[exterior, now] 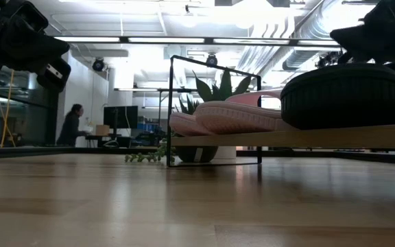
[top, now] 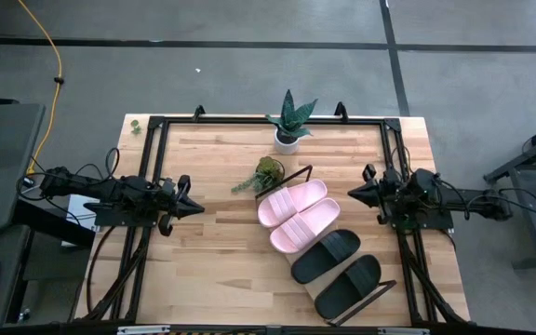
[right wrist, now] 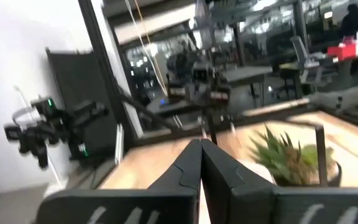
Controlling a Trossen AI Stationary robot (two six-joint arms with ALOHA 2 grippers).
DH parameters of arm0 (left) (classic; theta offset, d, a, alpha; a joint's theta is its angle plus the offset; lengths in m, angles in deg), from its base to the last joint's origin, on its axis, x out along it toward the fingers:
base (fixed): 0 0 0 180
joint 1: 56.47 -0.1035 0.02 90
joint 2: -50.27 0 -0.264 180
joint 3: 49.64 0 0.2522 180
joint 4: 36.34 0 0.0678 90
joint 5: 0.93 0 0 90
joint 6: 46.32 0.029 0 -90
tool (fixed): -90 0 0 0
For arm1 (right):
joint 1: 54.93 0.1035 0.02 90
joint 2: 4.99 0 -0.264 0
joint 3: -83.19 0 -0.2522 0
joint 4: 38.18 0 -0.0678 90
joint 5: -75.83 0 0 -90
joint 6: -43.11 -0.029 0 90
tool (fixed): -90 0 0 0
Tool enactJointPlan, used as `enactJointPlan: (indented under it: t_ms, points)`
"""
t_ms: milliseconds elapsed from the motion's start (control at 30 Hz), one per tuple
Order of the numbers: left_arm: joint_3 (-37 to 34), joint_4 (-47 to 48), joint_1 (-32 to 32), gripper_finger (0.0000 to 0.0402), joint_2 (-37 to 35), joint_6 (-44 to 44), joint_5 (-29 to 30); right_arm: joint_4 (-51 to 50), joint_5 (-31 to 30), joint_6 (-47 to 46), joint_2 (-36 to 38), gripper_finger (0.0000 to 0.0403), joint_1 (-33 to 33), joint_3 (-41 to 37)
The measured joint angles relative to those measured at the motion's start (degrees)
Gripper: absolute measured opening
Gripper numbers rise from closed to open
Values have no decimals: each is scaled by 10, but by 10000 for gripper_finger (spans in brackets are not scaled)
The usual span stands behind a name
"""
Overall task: Pick and place slides into the shelf
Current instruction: Return to Home Position
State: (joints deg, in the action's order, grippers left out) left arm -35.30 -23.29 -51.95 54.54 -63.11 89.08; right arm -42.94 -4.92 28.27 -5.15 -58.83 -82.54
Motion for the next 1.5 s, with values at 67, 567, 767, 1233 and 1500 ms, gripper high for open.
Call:
enactJointPlan:
  t_ms: [67, 567, 767, 1233, 1500]
  points:
    - [0, 0, 0, 3, 0, 0, 0, -25, -1, 8, 0, 0, 0, 0]
    - [0, 0, 0, 3, 0, 0, 0, -80, -94, 97, 0, 0, 0, 0]
    - [0, 0, 0, 3, 0, 0, 0, -82, -92, 123, 0, 0, 0, 0]
    - [0, 0, 0, 3, 0, 0, 0, -82, -90, 123, -2, 0, 0, 0]
    - [0, 0, 0, 3, 0, 0, 0, -83, -90, 123, -2, 0, 0, 0]
